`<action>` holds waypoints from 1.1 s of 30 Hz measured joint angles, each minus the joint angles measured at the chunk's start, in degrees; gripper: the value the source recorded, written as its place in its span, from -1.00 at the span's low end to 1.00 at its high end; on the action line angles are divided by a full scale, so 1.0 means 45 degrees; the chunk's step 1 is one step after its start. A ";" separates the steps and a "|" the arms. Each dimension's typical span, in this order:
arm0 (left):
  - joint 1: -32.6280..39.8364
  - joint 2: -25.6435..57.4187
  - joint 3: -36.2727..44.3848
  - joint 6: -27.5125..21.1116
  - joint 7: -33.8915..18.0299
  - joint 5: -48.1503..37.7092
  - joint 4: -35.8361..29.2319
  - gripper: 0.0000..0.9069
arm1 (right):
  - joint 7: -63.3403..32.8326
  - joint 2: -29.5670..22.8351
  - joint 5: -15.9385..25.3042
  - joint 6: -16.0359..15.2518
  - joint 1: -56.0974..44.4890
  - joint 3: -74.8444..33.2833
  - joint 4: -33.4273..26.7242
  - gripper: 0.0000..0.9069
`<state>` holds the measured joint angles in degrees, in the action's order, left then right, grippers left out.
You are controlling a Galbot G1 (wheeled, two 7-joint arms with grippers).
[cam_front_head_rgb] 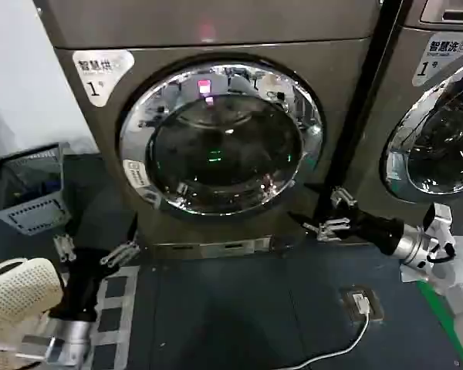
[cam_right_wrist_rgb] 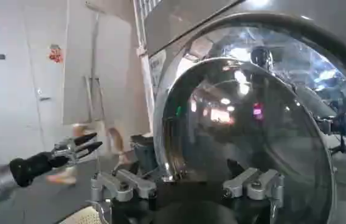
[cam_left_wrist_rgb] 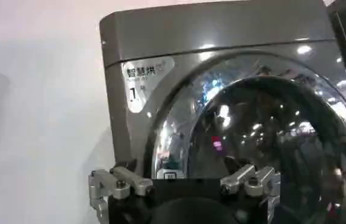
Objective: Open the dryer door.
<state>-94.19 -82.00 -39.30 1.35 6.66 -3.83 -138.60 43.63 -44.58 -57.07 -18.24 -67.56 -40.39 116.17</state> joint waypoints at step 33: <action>-0.0150 -0.0036 -0.0017 -0.0082 0.0031 0.0059 -0.0209 1.00 | -0.1279 -0.1013 0.0538 0.0135 0.6426 0.6857 -0.2641 1.00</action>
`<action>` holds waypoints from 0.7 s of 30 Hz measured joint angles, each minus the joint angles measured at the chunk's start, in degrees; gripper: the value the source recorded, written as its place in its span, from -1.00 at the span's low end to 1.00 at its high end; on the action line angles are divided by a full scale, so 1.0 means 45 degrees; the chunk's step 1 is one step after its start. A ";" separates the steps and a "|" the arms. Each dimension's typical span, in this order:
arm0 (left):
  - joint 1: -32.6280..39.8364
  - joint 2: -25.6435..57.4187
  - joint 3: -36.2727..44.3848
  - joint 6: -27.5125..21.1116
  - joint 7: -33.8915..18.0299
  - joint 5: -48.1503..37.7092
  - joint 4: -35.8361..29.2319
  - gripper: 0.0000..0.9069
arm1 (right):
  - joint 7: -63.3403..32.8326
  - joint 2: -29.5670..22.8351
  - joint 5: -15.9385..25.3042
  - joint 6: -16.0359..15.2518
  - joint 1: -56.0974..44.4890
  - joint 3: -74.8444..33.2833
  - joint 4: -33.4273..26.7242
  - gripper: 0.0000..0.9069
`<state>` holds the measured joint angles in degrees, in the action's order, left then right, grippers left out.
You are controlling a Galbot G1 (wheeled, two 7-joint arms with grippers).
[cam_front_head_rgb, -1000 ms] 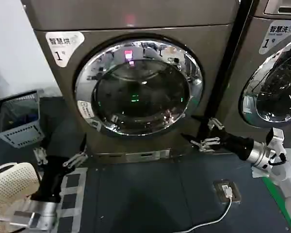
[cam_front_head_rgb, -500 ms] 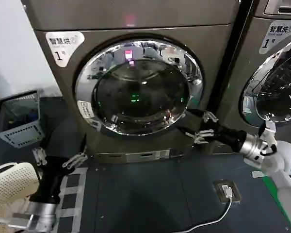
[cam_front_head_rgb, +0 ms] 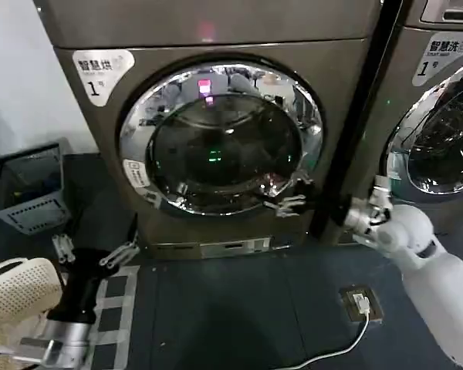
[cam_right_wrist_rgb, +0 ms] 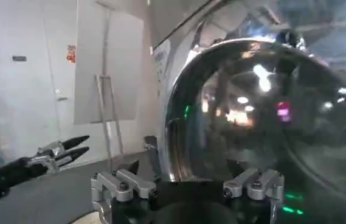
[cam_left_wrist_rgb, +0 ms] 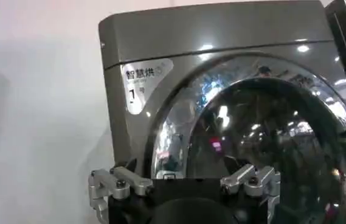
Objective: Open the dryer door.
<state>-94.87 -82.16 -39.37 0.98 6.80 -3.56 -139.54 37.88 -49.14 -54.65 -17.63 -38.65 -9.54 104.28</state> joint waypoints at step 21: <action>0.0024 -0.0059 0.0034 -0.0015 0.0008 0.0034 -0.0042 1.00 | -0.0792 -0.1777 0.0569 0.0277 0.3123 0.3777 -0.1919 1.00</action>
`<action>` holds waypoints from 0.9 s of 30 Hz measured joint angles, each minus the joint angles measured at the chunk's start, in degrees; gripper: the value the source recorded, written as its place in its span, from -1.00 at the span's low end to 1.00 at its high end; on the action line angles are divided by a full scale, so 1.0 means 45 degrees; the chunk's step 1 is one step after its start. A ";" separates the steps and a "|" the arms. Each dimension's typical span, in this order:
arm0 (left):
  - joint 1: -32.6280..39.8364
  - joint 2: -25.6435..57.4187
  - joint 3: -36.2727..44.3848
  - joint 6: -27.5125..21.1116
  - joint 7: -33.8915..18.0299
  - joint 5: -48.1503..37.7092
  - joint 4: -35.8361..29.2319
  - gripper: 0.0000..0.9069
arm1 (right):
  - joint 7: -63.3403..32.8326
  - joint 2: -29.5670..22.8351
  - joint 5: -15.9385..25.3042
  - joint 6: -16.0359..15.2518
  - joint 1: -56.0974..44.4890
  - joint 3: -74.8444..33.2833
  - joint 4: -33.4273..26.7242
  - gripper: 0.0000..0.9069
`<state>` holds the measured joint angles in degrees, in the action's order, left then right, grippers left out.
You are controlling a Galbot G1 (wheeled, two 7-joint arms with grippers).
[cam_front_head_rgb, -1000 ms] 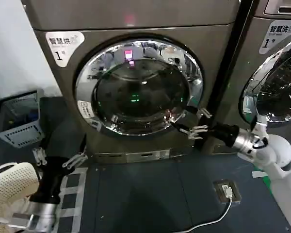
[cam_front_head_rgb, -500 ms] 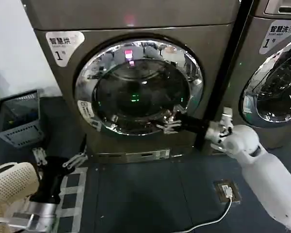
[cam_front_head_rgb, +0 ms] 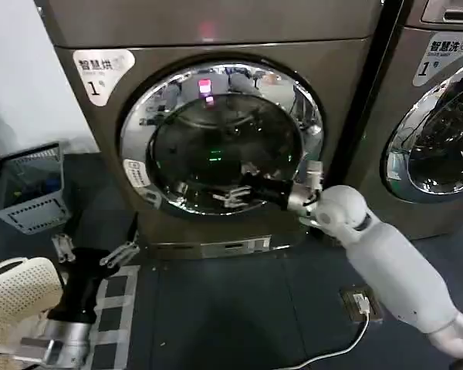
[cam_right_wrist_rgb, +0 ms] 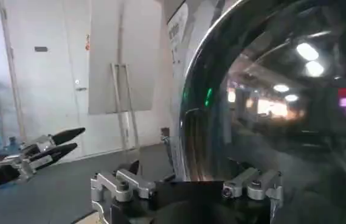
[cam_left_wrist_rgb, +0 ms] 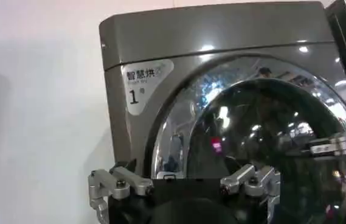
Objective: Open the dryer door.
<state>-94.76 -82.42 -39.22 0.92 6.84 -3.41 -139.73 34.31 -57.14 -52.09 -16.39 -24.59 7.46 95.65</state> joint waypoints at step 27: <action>-0.0017 0.0006 -0.0006 -0.0016 -0.0002 -0.0026 -0.0089 1.00 | -0.0169 -0.1833 0.0705 0.0831 0.1695 0.2059 -0.1975 1.00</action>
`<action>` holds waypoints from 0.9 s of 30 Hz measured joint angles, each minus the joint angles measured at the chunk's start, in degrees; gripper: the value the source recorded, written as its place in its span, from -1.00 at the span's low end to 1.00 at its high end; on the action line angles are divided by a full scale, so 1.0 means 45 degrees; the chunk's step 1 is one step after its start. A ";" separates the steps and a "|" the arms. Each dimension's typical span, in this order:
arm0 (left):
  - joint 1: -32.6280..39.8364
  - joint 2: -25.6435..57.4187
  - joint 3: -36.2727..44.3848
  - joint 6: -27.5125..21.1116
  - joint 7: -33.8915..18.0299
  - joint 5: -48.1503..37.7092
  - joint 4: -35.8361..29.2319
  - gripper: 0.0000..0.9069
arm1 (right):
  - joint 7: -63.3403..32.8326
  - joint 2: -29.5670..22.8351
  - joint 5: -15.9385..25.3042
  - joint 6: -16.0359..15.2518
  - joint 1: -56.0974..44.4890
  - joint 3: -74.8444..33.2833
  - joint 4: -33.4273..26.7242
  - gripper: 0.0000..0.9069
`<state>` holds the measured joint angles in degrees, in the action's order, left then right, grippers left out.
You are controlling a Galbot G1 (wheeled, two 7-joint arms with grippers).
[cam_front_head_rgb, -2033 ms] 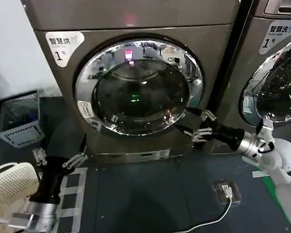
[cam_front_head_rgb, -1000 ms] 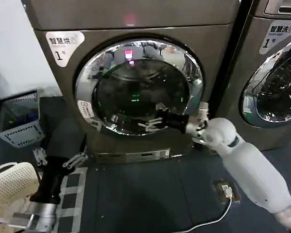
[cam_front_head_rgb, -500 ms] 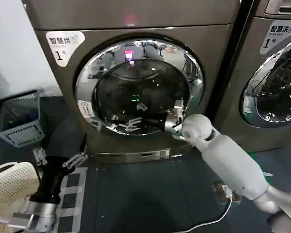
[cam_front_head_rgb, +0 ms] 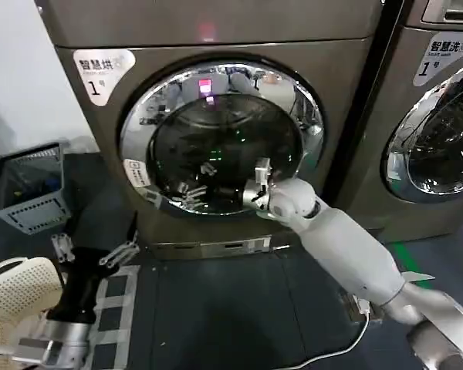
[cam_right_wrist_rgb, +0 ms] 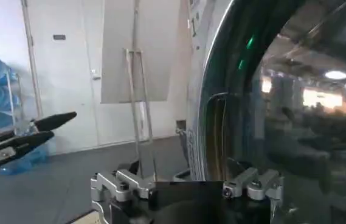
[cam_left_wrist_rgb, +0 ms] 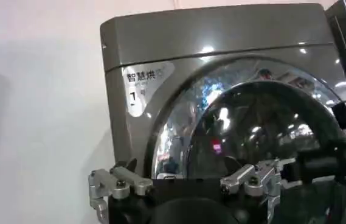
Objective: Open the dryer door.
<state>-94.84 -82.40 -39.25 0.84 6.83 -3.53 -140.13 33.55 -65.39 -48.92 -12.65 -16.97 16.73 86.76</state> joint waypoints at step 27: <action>-0.0056 -0.0034 -0.0017 -0.0033 0.0014 -0.0033 -0.0195 1.00 | 0.0089 -0.1628 0.0513 0.0428 0.0854 0.0907 -0.1842 1.00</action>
<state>-95.09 -82.55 -39.33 0.70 6.89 -3.67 -141.01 33.95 -72.71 -46.61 -10.72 -13.12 20.81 78.47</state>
